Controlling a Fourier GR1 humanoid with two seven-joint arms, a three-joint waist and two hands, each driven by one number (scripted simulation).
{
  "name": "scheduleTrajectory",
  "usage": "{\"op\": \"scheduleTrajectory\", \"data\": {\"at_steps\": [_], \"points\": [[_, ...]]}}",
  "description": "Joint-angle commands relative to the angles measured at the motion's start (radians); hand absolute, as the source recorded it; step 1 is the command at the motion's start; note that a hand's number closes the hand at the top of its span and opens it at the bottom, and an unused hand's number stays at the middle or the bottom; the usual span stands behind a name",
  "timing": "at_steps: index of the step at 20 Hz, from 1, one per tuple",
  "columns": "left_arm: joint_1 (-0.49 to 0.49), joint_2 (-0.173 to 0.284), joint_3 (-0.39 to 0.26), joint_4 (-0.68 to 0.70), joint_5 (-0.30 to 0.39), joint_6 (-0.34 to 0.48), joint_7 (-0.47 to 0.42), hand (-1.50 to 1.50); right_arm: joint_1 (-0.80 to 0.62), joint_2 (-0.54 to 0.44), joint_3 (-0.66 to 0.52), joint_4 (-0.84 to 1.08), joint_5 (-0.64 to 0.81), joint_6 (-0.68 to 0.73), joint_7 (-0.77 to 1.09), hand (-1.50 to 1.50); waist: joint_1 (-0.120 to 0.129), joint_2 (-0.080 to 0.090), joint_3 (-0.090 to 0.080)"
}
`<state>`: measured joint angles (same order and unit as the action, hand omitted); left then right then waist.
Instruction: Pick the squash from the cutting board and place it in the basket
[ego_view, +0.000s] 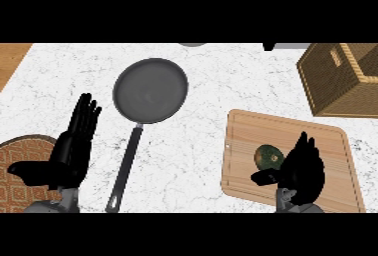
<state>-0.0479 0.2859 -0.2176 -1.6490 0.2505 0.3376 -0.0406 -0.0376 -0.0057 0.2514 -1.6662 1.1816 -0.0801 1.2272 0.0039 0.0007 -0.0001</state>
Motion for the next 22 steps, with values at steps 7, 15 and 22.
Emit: {"op": "scheduleTrajectory", "data": {"at_steps": [7,15,22], "points": [[0.054,-0.007,-0.015,-0.070,-0.035,0.008,0.026,0.00,-0.013,0.005,-0.031,0.096,-0.017,-0.153,0.147,-1.50,0.004,-0.002,0.001],[0.003,-0.075,-0.002,0.029,-0.067,-0.003,-0.006,0.00,-0.074,0.006,0.010,0.176,-0.051,-0.053,0.110,1.50,-0.001,0.000,0.000],[0.048,-0.058,0.017,-0.054,-0.077,-0.018,0.032,0.00,-0.128,0.005,-0.045,0.204,0.004,0.016,0.060,1.50,-0.001,-0.001,0.000]]}}
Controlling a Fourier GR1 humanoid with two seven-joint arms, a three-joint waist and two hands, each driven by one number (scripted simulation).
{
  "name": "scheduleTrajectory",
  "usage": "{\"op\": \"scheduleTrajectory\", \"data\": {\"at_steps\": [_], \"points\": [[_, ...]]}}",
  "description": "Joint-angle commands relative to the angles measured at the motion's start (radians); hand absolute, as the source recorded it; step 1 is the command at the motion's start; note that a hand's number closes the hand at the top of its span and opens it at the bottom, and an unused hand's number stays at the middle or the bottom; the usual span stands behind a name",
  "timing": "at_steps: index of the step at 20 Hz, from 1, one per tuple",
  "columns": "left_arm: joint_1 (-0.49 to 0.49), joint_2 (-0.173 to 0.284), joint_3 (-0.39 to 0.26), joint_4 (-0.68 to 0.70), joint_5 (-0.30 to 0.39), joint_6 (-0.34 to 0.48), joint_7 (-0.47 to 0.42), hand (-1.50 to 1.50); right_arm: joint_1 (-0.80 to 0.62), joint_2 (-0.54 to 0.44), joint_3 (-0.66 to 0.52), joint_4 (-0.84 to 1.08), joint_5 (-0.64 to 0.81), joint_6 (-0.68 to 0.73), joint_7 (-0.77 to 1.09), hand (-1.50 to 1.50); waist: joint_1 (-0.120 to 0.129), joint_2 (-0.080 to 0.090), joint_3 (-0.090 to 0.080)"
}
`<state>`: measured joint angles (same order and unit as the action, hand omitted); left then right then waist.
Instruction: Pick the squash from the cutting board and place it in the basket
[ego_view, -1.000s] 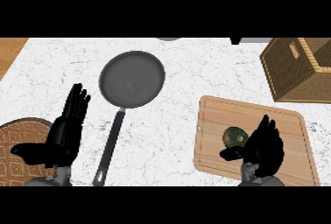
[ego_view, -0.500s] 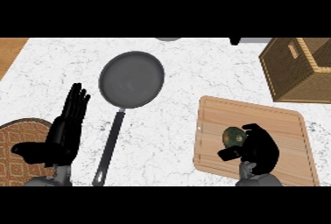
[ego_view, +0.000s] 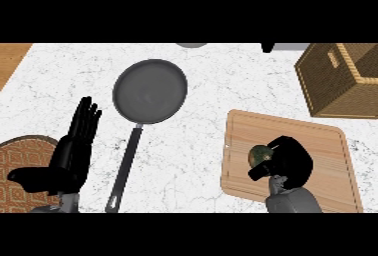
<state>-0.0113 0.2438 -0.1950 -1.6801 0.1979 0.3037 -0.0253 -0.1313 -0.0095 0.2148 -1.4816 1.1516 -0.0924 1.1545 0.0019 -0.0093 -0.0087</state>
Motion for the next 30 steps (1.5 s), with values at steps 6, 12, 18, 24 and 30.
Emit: {"op": "scheduleTrajectory", "data": {"at_steps": [6,12,18,24,30], "points": [[-0.043,-0.010,-0.025,-0.011,-0.005,-0.024,-0.010,0.00,-0.328,-0.069,-0.383,0.269,-0.035,-0.011,0.141,1.50,0.095,0.074,0.013],[-0.089,-0.017,-0.050,-0.013,-0.007,-0.044,0.001,0.00,-0.491,-0.184,-0.512,0.433,0.046,-0.045,0.135,1.50,0.148,0.092,0.012],[-0.110,-0.021,-0.070,-0.008,-0.019,-0.051,0.008,0.00,-0.669,-0.271,-0.599,0.513,0.140,-0.148,0.124,1.50,0.188,0.089,0.013],[-0.128,-0.032,-0.091,0.005,-0.023,-0.063,0.007,0.00,-0.806,-0.320,-0.603,0.561,0.310,-0.260,0.117,1.50,0.216,0.090,0.008],[-0.145,-0.039,-0.096,0.007,-0.027,-0.057,0.028,0.00,-0.920,-0.342,-0.650,0.628,0.421,-0.331,0.129,1.50,0.214,0.085,0.010]]}}
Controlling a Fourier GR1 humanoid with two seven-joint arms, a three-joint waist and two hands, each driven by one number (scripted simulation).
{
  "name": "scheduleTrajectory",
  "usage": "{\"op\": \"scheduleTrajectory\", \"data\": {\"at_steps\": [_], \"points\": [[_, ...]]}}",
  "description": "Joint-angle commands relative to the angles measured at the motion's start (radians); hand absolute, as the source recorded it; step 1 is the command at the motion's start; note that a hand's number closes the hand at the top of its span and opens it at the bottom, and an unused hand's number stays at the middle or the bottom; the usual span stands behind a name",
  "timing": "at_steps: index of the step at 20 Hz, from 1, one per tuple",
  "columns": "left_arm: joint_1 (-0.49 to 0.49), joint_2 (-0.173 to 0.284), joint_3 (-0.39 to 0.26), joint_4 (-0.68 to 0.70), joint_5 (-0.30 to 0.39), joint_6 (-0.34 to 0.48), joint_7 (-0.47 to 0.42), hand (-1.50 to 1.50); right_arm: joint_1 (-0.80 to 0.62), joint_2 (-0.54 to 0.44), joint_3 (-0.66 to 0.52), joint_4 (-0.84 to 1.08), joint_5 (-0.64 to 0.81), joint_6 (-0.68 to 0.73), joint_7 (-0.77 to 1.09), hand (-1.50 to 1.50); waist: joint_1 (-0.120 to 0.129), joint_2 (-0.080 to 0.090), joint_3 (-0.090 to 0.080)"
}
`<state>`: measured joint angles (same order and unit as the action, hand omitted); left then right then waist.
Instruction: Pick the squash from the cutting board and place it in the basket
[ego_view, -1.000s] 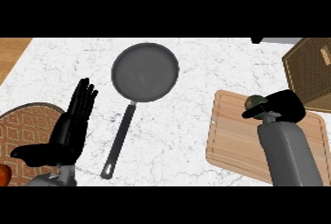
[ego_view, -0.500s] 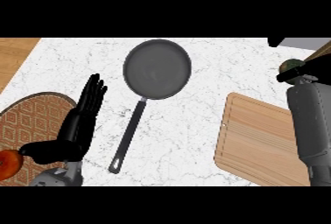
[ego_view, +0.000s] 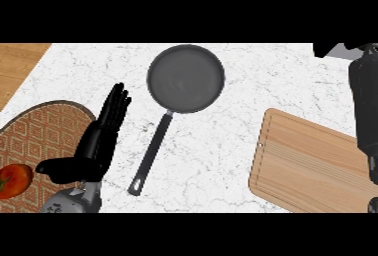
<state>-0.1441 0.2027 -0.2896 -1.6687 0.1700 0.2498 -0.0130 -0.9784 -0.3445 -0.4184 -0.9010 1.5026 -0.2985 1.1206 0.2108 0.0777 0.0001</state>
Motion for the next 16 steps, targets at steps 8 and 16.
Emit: {"op": "scheduleTrajectory", "data": {"at_steps": [8,16], "points": [[-0.022,-0.014,0.006,0.022,0.000,0.006,0.008,0.00,-0.179,0.005,-0.110,0.140,0.225,-0.117,0.292,1.50,-0.011,-0.008,-0.003],[-0.014,-0.009,0.032,0.056,-0.006,0.018,-0.006,0.00,-0.210,0.003,-0.186,0.250,0.399,-0.040,0.366,1.50,-0.063,-0.023,-0.003]]}}
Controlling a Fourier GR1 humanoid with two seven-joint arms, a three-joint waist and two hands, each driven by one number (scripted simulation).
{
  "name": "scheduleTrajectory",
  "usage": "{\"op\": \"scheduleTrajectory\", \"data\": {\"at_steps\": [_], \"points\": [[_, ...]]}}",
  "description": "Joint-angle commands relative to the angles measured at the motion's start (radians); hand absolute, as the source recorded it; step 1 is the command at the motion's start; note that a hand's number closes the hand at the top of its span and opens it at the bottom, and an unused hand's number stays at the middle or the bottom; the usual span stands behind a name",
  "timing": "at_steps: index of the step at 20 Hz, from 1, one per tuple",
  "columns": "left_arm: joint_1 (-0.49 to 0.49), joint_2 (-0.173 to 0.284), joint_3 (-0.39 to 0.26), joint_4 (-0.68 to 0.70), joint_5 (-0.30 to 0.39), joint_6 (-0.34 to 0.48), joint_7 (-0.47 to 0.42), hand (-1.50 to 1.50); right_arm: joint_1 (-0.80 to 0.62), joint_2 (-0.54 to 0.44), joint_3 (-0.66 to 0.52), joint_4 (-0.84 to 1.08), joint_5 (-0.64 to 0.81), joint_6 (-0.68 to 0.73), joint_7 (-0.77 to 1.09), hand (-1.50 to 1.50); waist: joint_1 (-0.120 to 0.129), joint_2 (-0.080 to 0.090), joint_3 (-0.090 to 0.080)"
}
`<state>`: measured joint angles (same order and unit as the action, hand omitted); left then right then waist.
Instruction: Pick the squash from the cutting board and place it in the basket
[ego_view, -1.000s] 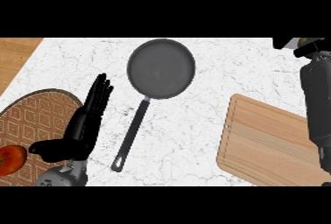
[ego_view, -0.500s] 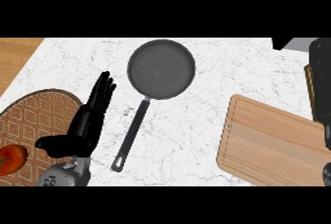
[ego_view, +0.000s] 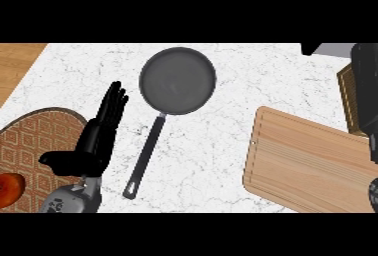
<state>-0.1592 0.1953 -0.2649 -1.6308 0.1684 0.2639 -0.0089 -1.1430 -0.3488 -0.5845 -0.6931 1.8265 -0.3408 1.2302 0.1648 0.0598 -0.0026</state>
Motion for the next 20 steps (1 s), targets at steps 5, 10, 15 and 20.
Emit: {"op": "scheduleTrajectory", "data": {"at_steps": [5,10,15,20], "points": [[0.019,-0.002,0.018,0.002,0.007,0.007,-0.003,0.00,-0.037,0.009,-0.089,0.041,0.138,-0.062,0.257,1.50,-0.030,-0.013,0.002],[0.012,0.023,0.049,0.001,0.024,-0.010,0.009,0.00,-0.027,0.064,-0.163,0.037,0.200,-0.082,0.257,1.50,-0.048,-0.019,0.003],[0.022,0.023,0.058,-0.010,0.005,0.020,0.019,0.00,0.004,0.089,-0.227,0.032,0.273,-0.088,0.257,1.50,-0.070,-0.028,0.003],[0.058,0.001,0.038,0.012,-0.011,0.028,-0.007,0.00,0.022,0.113,-0.286,0.067,0.286,-0.100,0.257,1.50,-0.093,-0.032,0.003]]}}
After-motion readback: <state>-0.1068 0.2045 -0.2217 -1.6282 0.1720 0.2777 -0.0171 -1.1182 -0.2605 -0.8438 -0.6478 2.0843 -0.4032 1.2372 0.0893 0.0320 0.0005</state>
